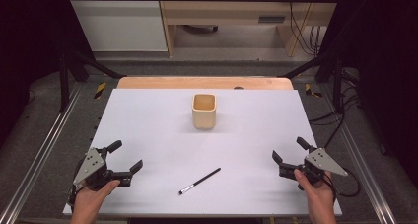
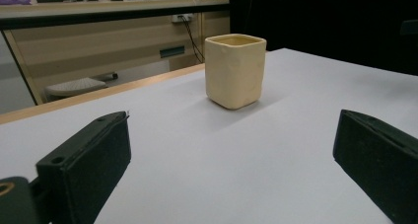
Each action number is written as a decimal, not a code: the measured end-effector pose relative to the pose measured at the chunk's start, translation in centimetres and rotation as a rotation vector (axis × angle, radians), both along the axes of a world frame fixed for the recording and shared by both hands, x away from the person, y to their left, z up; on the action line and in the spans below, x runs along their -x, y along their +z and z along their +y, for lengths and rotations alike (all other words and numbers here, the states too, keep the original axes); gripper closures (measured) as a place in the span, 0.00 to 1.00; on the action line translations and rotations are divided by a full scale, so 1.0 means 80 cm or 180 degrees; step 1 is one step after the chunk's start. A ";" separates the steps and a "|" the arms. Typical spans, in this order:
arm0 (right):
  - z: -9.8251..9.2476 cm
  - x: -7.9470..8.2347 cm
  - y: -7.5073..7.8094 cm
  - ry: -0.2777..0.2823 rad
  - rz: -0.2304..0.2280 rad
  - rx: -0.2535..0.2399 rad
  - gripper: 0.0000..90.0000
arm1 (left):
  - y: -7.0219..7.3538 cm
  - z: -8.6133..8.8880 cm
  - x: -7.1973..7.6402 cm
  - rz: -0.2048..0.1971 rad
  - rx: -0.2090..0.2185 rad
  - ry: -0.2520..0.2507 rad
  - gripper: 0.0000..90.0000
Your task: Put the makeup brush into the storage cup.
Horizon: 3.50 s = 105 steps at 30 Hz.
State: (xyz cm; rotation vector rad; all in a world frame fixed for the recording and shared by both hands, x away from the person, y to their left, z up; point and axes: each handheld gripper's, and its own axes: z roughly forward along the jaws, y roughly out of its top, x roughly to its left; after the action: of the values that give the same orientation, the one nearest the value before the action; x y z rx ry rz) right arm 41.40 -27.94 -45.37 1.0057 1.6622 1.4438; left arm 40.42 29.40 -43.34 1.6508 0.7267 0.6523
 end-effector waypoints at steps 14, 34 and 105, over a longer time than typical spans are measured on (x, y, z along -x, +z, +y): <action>0.004 0.002 0.004 0.0056 -0.0029 -0.0026 0.02 | 0.039 -0.079 -0.016 0.0631 -0.0899 -0.0345 0.02; 0.006 0.003 0.004 0.0111 -0.0001 0.0017 0.02 | 0.039 -0.185 -0.035 0.1153 -0.1699 -0.0786 0.03; 0.010 0.003 0.002 0.0150 0.0055 0.0134 0.02 | -0.017 -0.250 -0.037 0.2064 -0.2597 -0.1077 0.75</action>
State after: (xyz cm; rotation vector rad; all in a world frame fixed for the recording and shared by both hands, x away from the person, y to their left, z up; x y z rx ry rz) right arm 41.18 -27.14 -45.23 0.9642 1.7322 1.4284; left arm 43.41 9.40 -44.73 2.7332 0.6281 0.1378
